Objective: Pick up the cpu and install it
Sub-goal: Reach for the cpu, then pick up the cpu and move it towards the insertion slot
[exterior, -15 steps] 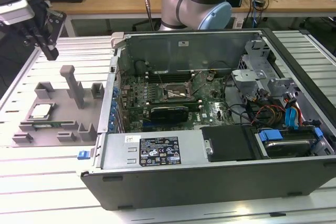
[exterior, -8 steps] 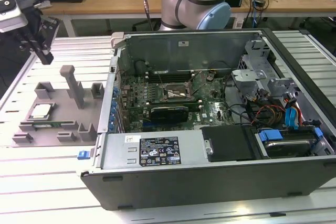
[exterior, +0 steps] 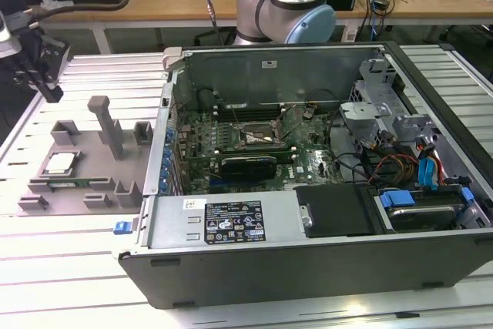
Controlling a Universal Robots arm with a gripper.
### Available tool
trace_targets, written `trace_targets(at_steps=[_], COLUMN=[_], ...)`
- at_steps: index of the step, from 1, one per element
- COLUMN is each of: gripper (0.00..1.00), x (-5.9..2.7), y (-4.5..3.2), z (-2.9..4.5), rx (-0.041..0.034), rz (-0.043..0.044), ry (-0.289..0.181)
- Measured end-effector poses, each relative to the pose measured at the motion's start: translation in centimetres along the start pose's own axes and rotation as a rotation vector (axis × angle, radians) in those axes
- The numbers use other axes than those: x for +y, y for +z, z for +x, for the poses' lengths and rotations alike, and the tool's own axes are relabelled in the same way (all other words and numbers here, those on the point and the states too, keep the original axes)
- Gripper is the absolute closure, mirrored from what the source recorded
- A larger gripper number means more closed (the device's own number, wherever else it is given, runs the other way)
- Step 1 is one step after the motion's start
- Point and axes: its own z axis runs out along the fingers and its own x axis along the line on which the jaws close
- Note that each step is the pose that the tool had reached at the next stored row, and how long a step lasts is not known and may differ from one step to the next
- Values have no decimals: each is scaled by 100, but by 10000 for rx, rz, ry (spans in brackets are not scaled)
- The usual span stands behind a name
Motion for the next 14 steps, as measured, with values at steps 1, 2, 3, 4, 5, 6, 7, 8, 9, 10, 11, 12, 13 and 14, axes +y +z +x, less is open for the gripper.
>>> trace_targets(at_steps=[1, 2, 3, 4, 5, 6, 7, 8, 9, 10, 11, 12, 13, 14], gripper=[89, 89, 89, 89, 89, 89, 89, 89, 89, 89, 89, 89, 89, 89], x=[4, 9, 13, 16, 18, 20, 20, 19, 19, 19, 19, 19, 19, 19], y=[16, 37, 57, 85, 104, 126, 149, 169, 176, 176, 177, 178, 181, 185], z=[29, 64, 94, 129, 148, 165, 179, 183, 183, 184, 184, 184, 184, 185], rx=[1, 0, 0, 1, 1, 1, 2, 2, 3, 5, 4, 3, 2, 2], rz=[0, 0, -1, 0, 0, 0, 1, 0, 1, 1, 2, 1, 0, 0], ry=[-1, -1, -2, -2, -1, -1, -1, -1, -2, -2, -2, -1, -1, -1])
